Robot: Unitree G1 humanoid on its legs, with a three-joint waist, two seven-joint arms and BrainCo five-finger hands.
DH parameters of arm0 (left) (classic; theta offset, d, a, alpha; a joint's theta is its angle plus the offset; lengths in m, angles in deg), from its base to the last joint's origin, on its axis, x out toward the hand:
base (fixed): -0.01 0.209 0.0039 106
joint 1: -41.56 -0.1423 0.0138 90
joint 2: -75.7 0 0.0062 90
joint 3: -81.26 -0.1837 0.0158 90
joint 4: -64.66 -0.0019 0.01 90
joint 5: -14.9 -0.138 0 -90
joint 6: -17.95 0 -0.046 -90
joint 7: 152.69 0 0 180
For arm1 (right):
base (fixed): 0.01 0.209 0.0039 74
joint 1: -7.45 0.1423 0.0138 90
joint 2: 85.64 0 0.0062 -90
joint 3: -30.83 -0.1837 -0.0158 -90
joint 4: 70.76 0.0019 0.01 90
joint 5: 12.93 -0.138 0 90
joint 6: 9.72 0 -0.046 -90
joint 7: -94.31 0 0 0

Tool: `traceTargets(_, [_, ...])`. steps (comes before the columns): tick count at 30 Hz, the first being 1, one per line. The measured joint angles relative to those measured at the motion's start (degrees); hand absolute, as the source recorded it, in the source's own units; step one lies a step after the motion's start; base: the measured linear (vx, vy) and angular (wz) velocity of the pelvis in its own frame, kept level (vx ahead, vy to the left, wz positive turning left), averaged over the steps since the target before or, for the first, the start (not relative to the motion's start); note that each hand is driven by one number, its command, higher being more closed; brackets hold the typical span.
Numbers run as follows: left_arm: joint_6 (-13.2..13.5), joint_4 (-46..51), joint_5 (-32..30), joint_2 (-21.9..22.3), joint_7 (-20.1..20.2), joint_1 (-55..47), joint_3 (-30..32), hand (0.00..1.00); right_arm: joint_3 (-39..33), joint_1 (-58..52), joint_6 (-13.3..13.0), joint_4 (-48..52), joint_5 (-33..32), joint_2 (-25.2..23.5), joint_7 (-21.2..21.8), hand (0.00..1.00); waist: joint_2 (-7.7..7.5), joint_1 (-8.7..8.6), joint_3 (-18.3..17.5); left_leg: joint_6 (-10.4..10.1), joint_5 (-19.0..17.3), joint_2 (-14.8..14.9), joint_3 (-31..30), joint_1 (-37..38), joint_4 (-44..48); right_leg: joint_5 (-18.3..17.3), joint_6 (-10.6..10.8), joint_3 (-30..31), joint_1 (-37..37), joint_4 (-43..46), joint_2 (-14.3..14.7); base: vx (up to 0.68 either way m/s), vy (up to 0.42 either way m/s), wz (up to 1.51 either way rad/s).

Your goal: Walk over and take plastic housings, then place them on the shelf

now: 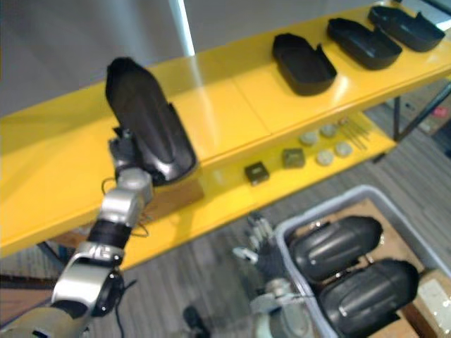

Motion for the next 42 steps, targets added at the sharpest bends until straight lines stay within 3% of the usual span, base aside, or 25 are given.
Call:
traceTargets(7, [-0.02,3.97,-1.22,-5.41,-0.26,3.11,-2.85,1.0,0.26,-0.9,-1.05,0.0,-0.03,1.65,0.01,0.0,0.14,0.19,3.03,0.01,0.0,-0.08,-0.15,-0.4,0.01,0.0,0.0,-0.02,-0.42,0.19,-0.05,0.0,0.0,0.0])
traceTargets(11, [-2.65,4.26,-2.23,-7.59,-0.3,5.94,-4.06,1.0,0.92,-1.22,-1.83,0.0,-0.14,2.04,0.0,0.0,-0.02,0.16,4.55,0.05,0.04,-0.17,-0.41,-0.7,0.02,-0.02,0.0,-0.23,-0.53,0.21,-0.12,0.0,0.002,0.01])
traceTargets(18, [-3.57,0.25,-2.67,-9.72,-1.37,13.02,-4.25,1.0,3.68,1.52,-2.18,0.12,-1.17,2.17,-1.3,0.0,-0.87,0.07,9.97,0.92,1.14,-0.27,-1.3,-4.19,0.03,-0.07,-0.05,-0.87,-4.53,2.19,-0.29,-0.01,0.003,0.07])
traceTargets(23, [-5.28,0.02,-2.7,-10.69,-1.52,15.26,-4.32,1.0,3.68,1.6,-2.24,1.06,-1.19,2.52,-2.01,0.0,-0.97,0.44,10.9,1.02,1.3,-0.28,-1.41,-5.24,0.04,-0.11,-0.11,-0.87,-5.7,2.58,-0.31,0.04,0.01,0.0])
traceTargets(26, [-6.59,-0.22,-2.62,-13.06,-1.51,17.57,-4.98,1.0,3.69,2.27,-3.57,2.69,-1.84,2.73,-2.54,0.0,-1.57,0.53,12.63,1.04,1.28,-0.28,-1.16,-5.45,0.34,-0.3,-0.19,-0.09,-6.55,3.22,-0.31,0.03,0.012,-0.11])
traceTargets(31, [-6.73,-2.33,-2.04,-14.26,-2.54,21.31,-5.65,1.0,3.59,7.42,-3.85,2.13,-4.47,3.39,-3.12,0.0,-3.45,0.55,14.68,3.04,-0.74,0.42,-1.98,-11.95,9.39,-2.33,-0.29,1.21,-12.47,9.6,-1.86,-0.02,0.004,-0.01])
traceTargets(37, [-6.85,-2.34,-1.92,-14.04,-4.11,25.32,-6.45,1.0,1.8,8.47,-4.88,2.15,-4.54,3.25,-4.51,0.0,-3.52,0.39,16.91,2.88,-3.89,1.33,-3.15,-15.67,14.43,-3.39,0.38,1.05,-15.83,14.04,-2.38,-0.08,0.026,0.03])
traceTargets(42, [-7.38,-1.99,-2.03,-13.93,-4.07,25.44,-7.5,1.0,1.85,8.39,-4.93,2.18,-4.54,3.11,-4.84,0.0,-3.69,1.84,17.04,3.21,-4.28,1.13,-3.29,-16.9,15.55,-3.96,0.58,1.07,-17.31,15.96,-3.06,-0.07,0.019,0.05])
